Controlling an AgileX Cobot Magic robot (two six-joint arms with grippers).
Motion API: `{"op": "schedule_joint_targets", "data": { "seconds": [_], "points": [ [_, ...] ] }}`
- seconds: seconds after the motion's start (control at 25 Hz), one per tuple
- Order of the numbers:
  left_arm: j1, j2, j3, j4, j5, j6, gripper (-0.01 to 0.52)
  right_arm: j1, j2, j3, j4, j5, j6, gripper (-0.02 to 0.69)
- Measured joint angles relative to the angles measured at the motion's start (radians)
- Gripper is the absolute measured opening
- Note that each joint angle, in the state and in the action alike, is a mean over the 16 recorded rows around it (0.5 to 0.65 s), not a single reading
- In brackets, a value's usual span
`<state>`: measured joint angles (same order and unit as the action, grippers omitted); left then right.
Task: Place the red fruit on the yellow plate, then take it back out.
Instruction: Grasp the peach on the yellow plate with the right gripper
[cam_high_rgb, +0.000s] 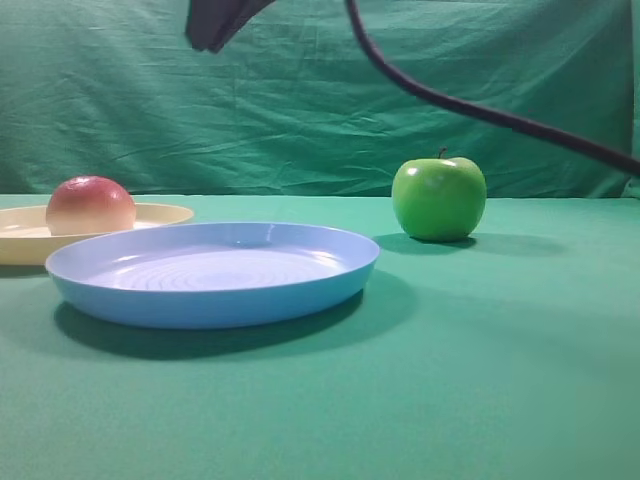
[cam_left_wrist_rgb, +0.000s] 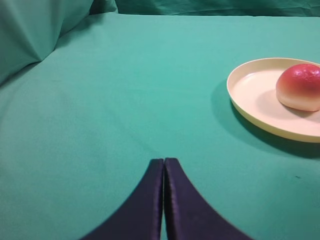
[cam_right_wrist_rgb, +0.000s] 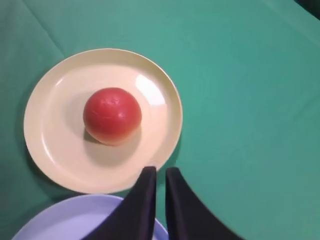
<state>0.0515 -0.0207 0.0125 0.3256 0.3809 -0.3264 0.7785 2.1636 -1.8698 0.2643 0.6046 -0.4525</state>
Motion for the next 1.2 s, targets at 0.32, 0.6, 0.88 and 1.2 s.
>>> {"op": "schedule_joint_targets", "data": {
  "seconds": [0.32,0.6,0.88,1.2],
  "points": [
    [0.000,0.000,0.000,0.000,0.000,0.000,0.000,0.029,0.144,-0.077,0.040,-0.091,-0.020,0.630],
    [0.000,0.000,0.000,0.000,0.000,0.000,0.000,0.037,0.227,-0.083,0.056,-0.179,-0.023,0.609],
    [0.000,0.000,0.000,0.000,0.000,0.000,0.000,0.038,0.264,-0.084,0.064,-0.208,-0.025,0.442],
    [0.000,0.000,0.000,0.000,0.000,0.000,0.000,0.010,0.184,-0.086,0.054,-0.123,-0.024,0.243]
  ]
}}
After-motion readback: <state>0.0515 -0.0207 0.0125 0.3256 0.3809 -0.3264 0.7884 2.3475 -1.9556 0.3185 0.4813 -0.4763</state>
